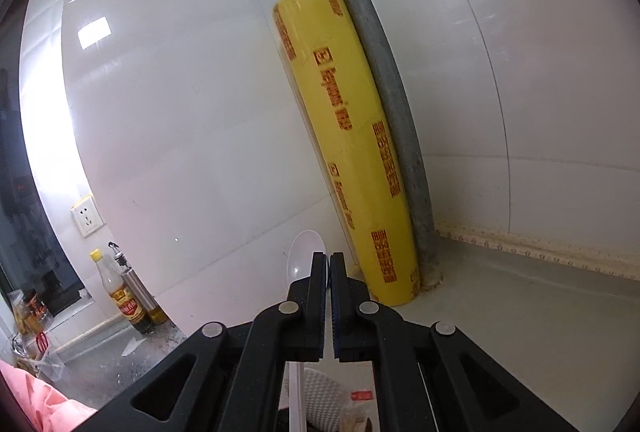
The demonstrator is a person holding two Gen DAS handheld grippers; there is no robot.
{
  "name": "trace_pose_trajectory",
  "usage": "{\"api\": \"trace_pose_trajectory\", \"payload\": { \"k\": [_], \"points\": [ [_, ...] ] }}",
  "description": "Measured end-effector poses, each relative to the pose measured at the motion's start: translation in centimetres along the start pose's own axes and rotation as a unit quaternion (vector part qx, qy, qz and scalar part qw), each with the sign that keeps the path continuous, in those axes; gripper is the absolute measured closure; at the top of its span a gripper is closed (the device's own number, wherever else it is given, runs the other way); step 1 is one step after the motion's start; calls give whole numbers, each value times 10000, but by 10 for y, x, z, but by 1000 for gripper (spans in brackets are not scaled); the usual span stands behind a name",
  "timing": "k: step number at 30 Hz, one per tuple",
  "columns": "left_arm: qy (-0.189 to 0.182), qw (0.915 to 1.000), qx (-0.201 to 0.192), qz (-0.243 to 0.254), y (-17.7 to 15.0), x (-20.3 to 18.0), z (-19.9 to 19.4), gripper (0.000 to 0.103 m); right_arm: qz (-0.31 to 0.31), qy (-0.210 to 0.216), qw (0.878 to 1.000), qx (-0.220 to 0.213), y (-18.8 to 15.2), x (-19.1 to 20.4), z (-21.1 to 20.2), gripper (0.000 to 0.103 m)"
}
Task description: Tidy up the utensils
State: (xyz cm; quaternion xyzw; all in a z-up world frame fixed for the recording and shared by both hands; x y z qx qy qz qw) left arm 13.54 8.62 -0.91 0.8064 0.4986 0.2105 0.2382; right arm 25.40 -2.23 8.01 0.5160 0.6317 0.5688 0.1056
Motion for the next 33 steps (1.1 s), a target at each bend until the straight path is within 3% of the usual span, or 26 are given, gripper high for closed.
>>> {"api": "trace_pose_trajectory", "payload": {
  "k": [6,18,33],
  "points": [
    [-3,10000,1,3,0,0,0,13,286,47,9995,97,-12,-15,-5,101],
    [4,10000,1,-3,1,1,1,13,-219,96,9987,442,-36,-3,-51,98],
    [17,10000,14,-15,7,0,5,13,-98,-103,9999,-25,-22,4,-39,100]
  ]
}}
Point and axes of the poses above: each gripper's, at about its wrist camera, not at the fingertips, and z roughly the way its jaws point, x to its left, y to its top, the point moved 3 cm from there along z, roughly the way its jaws point, and after that the axes turned 8 degrees about z, right-handed, at the moved point
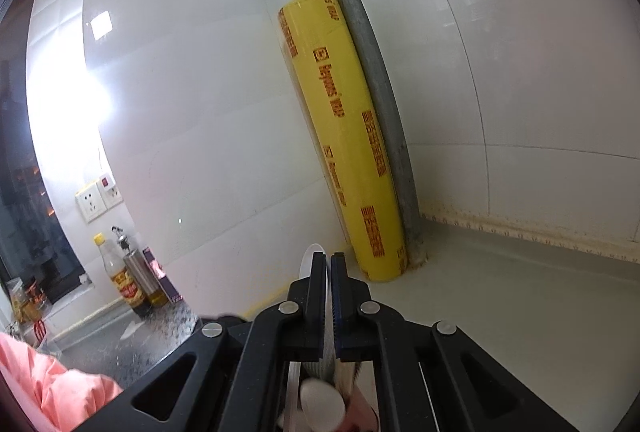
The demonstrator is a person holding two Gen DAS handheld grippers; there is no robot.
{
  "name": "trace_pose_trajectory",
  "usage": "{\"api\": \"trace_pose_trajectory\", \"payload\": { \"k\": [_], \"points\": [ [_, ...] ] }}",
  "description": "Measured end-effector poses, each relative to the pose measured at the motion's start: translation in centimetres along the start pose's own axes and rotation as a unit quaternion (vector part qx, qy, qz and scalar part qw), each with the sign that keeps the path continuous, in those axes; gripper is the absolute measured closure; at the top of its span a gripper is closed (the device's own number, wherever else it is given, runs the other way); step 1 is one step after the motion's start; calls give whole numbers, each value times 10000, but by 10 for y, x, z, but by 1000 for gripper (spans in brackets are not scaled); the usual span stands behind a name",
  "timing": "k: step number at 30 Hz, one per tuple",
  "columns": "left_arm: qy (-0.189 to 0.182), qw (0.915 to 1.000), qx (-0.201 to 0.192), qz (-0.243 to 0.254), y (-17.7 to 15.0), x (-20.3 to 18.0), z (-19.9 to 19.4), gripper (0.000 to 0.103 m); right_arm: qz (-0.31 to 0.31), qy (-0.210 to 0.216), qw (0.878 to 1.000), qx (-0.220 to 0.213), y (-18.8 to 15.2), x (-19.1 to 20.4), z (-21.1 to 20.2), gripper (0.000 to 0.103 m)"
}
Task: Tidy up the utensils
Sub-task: 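Lower the white plastic spoon into the red holder among the utensils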
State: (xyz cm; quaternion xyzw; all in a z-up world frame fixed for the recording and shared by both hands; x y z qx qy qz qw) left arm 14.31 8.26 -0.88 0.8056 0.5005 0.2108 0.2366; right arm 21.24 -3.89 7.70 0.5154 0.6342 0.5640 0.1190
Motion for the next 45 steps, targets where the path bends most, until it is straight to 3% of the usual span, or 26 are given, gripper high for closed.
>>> {"api": "trace_pose_trajectory", "payload": {
  "k": [8,13,22,31,40,41,43,45],
  "points": [
    [1,10000,-11,0,-1,1,0,13,7,95,9998,183,-3,1,2,100],
    [8,10000,-19,-8,-5,-1,-4,13,-158,266,9977,598,-20,4,-7,97],
    [1,10000,-16,-5,-5,-1,-4,13,164,52,9990,405,-27,-14,-38,97],
    [3,10000,-9,-10,-5,-1,-4,13,77,-367,9970,677,-31,-18,-39,97],
    [-4,10000,-2,-5,-5,-1,-4,13,-91,-482,9955,811,-29,-16,-39,97],
    [-3,10000,-3,-6,-5,-1,-4,13,-96,-487,9953,830,-29,-15,-37,94],
    [-2,10000,-5,-5,-4,-1,-4,13,-139,-463,9951,859,-26,-13,-38,80],
    [-1,10000,-8,-6,-4,-1,-4,13,-225,-393,9951,874,-20,-9,-39,77]
  ]
}}
Point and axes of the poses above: each gripper's, at about its wrist camera, not at the fingertips, and z roughly the way its jaws point, x to its left, y to its top, the point moved 3 cm from there along z, roughly the way its jaws point, and after that the axes turned 8 degrees about z, right-handed, at the moved point
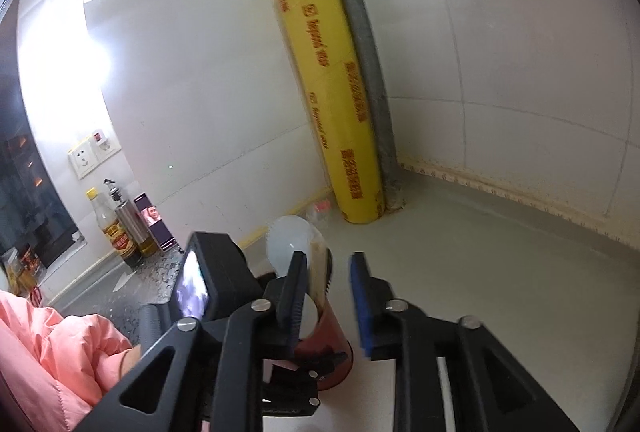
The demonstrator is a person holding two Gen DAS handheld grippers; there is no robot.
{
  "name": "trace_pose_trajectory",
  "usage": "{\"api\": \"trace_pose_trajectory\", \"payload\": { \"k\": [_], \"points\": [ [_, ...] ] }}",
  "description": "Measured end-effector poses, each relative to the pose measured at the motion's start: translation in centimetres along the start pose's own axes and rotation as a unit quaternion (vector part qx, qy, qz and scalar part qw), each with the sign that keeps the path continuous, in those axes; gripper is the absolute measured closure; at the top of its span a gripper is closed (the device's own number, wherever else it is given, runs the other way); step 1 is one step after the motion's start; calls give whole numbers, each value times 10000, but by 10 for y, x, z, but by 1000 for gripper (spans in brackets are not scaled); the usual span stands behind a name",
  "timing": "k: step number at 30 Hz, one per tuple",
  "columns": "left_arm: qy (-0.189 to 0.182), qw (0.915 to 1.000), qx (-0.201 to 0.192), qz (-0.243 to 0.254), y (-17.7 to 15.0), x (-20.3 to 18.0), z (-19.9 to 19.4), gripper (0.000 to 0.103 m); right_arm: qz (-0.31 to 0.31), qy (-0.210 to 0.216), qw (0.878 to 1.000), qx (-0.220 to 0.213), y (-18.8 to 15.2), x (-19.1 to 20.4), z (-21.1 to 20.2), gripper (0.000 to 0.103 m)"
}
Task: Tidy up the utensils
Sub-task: 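Lower the white plastic spoon into the red holder among the utensils, then open the right gripper to release the spoon in the holder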
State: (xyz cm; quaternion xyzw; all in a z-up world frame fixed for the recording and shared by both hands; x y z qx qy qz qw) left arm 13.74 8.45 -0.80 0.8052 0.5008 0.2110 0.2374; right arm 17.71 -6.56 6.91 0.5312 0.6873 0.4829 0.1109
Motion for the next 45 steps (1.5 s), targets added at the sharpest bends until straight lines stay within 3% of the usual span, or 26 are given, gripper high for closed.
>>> {"api": "trace_pose_trajectory", "payload": {
  "k": [4,9,14,16,18,32,36,45],
  "points": [
    [4,10000,-15,2,0,-3,-1,13,-190,170,9994,216,21,13,3,77],
    [-2,10000,-29,6,-1,-4,-1,13,-215,515,9954,781,35,30,27,77],
    [-13,10000,-43,21,-4,-5,-3,13,-379,114,9903,1335,35,39,59,77],
    [-19,10000,-45,23,-4,-2,-2,13,-450,-84,9885,1444,36,38,65,57],
    [-20,10000,-49,25,-4,-2,-2,13,-459,-211,9876,1487,37,37,68,51],
    [-40,10000,-80,35,-7,-4,-8,13,-874,-921,9645,2315,32,41,98,55],
    [-42,10000,-81,15,-8,3,-9,13,-880,-951,9646,2299,33,39,97,64],
    [-42,10000,-87,25,-10,4,-12,13,-597,-818,9727,2089,39,35,84,66]
  ]
}}
Point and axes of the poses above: each gripper's, at about its wrist camera, not at the fingertips, and z roughly the way its jaws point, x to its left, y to its top, the point moved 3 cm from there along z, roughly the way its jaws point, and after that the axes turned 8 degrees about z, right-handed, at the moved point
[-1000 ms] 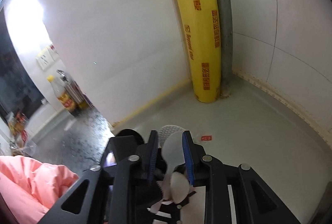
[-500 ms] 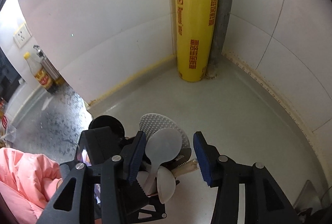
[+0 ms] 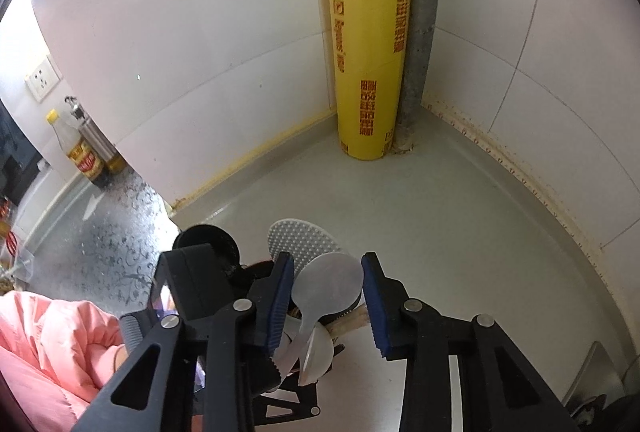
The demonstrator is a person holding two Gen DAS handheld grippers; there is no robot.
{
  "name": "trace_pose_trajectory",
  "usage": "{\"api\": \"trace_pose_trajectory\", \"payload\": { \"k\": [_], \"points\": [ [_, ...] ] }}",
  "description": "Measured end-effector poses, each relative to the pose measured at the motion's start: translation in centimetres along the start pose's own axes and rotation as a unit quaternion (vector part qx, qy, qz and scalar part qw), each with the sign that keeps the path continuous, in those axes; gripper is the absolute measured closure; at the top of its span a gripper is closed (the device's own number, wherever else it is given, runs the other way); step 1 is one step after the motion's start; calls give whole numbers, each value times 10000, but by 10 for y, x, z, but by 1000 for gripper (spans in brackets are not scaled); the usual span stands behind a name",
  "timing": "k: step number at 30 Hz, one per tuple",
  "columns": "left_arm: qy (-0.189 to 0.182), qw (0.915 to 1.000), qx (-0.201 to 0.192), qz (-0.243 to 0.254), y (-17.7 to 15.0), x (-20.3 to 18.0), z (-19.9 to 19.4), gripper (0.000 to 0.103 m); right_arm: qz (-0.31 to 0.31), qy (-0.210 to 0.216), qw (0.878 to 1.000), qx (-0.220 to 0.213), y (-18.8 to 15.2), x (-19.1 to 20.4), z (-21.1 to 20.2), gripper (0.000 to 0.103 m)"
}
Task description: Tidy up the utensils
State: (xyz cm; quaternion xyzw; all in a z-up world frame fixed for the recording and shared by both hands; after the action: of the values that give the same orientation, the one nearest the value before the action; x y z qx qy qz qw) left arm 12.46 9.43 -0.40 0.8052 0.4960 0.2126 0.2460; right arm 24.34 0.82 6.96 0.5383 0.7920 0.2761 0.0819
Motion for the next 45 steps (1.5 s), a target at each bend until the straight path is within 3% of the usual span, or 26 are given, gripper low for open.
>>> {"api": "trace_pose_trajectory", "payload": {
  "k": [11,17,25,30,36,41,45],
  "points": [
    [-9,10000,1,11,-1,2,-1,13,144,397,9902,-1328,13,-1,-31,66],
    [-8,10000,0,11,-1,1,0,13,7,333,9788,-2020,14,5,-38,66],
    [-3,10000,1,7,-1,1,0,13,132,632,9828,-1728,-2,-1,-24,66],
    [-6,10000,3,10,-1,1,0,13,222,730,9817,-1746,-5,-2,-32,60],
    [-5,10000,1,12,-1,2,0,13,557,743,9760,-1968,-18,-16,-45,60],
    [23,10000,6,-21,-2,2,-1,13,1093,179,9727,-2039,-53,-44,-45,54],
    [61,10000,21,-62,-1,2,1,13,1690,-339,9689,-1777,-89,-75,-35,53]
  ]
}}
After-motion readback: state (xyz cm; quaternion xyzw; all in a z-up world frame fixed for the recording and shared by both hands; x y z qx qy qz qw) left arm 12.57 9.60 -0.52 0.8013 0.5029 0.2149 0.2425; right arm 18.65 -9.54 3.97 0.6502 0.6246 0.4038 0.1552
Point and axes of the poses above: each gripper's, at about its wrist camera, not at the fingertips, and z roughly the way its jaws point, x to its left, y to its top, the point moved 3 cm from there along z, roughly the way its jaws point, and after that the axes turned 8 degrees about z, right-handed, at the moved point
